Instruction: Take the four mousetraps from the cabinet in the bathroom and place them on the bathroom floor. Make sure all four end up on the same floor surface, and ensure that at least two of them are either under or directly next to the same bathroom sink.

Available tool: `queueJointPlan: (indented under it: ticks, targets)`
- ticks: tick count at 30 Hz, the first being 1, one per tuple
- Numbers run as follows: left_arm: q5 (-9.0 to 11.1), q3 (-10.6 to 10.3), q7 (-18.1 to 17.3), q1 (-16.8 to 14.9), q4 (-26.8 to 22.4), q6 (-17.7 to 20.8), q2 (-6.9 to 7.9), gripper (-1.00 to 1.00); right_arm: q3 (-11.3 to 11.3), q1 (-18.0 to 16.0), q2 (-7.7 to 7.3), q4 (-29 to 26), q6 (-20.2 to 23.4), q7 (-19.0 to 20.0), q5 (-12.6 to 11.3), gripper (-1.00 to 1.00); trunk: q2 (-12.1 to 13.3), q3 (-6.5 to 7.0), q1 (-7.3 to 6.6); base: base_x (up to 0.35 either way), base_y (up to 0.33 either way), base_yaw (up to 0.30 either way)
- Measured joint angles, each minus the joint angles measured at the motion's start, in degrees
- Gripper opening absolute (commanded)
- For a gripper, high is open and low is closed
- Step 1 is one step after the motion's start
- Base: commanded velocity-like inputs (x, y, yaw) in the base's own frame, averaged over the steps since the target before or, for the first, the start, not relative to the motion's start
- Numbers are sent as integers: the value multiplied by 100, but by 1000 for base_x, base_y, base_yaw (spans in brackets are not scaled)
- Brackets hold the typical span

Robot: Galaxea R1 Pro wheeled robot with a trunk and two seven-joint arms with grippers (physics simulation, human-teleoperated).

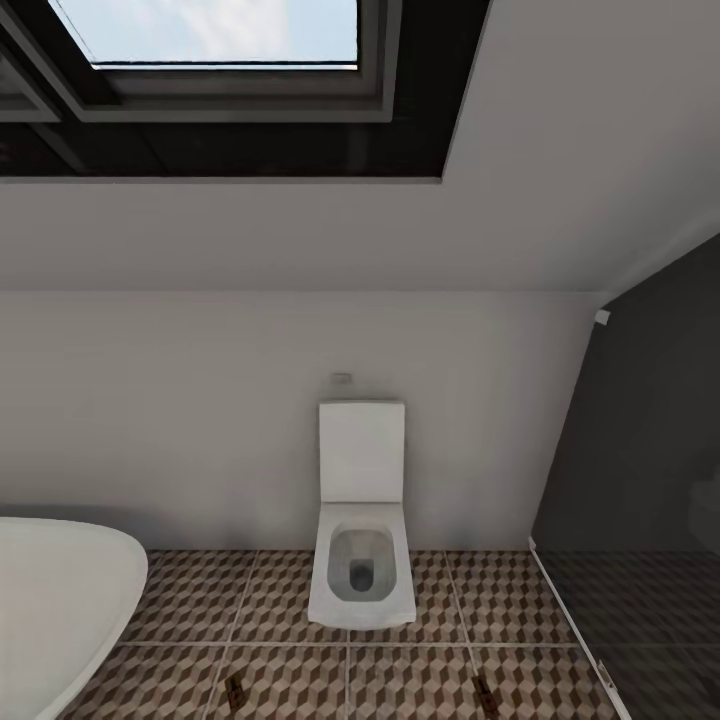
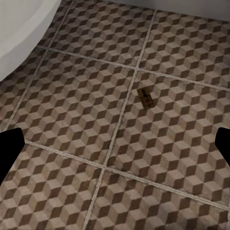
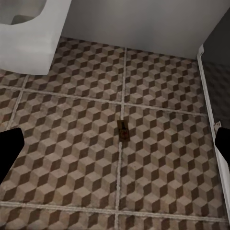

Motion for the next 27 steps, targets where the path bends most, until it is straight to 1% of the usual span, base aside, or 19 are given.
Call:
queueJointPlan:
  ticks: [27]
  targets:
    - [0, 0, 1, 0, 0, 0, 2, 100, 0, -2, 0, 0, 0, 0, 0, 100, 0, 0, 0, 0, 0, 0]
